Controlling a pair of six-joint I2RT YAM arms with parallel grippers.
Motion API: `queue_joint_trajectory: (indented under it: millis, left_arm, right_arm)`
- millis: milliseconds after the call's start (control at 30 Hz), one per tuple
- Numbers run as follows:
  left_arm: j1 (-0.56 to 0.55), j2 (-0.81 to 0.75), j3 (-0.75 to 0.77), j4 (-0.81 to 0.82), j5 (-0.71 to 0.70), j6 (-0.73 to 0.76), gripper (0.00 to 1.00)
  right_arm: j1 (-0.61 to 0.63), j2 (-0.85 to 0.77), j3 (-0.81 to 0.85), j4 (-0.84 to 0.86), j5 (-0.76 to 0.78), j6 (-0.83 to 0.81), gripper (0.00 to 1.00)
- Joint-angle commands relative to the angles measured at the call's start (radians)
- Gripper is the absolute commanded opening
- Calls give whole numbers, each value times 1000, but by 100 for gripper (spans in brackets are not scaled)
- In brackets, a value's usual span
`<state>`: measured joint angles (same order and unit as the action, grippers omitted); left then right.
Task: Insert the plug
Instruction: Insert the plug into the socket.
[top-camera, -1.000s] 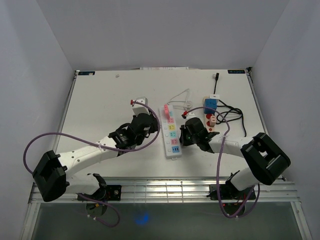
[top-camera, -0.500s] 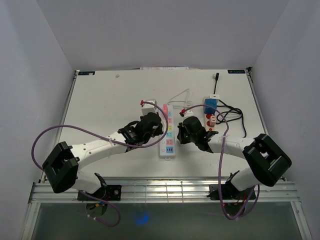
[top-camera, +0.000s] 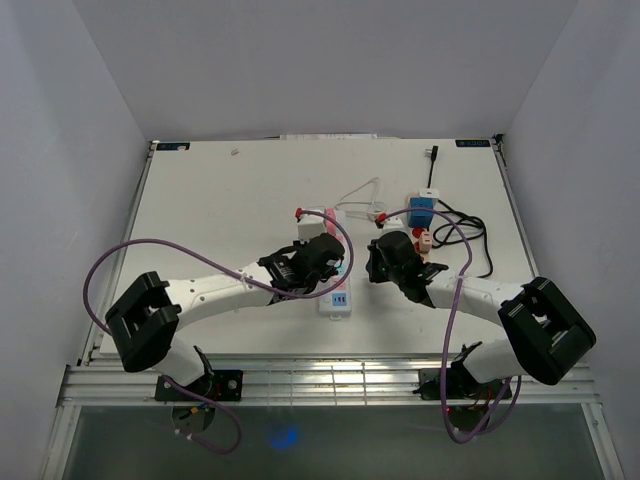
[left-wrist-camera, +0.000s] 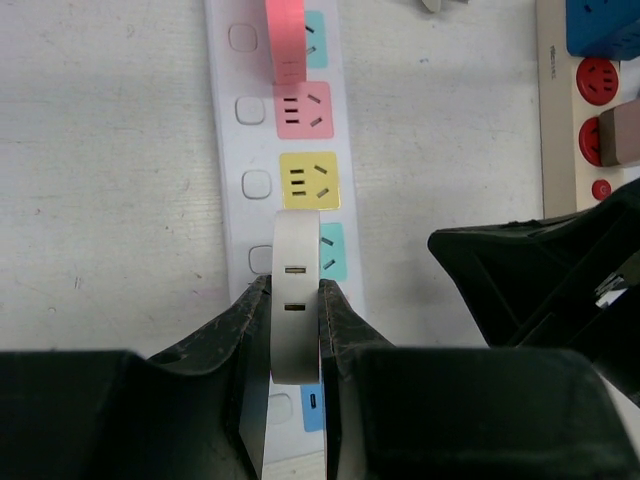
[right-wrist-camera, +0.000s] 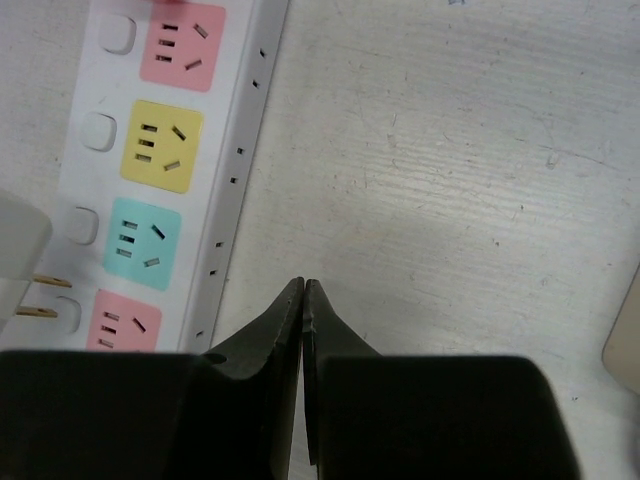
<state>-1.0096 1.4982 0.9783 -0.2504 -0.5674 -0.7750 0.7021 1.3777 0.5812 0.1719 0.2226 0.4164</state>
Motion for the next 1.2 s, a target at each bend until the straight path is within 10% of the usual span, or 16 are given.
queue_joint_trajectory:
  millis: [0, 1167]
  left_arm:
    - [2, -13, 25, -6, -87, -64, 0]
    - [-49, 39, -15, 158, -200, -29, 0]
  right_arm:
    - [-1, -28, -7, 12, 26, 16, 8]
    - [0, -31, -17, 24, 26, 19, 8]
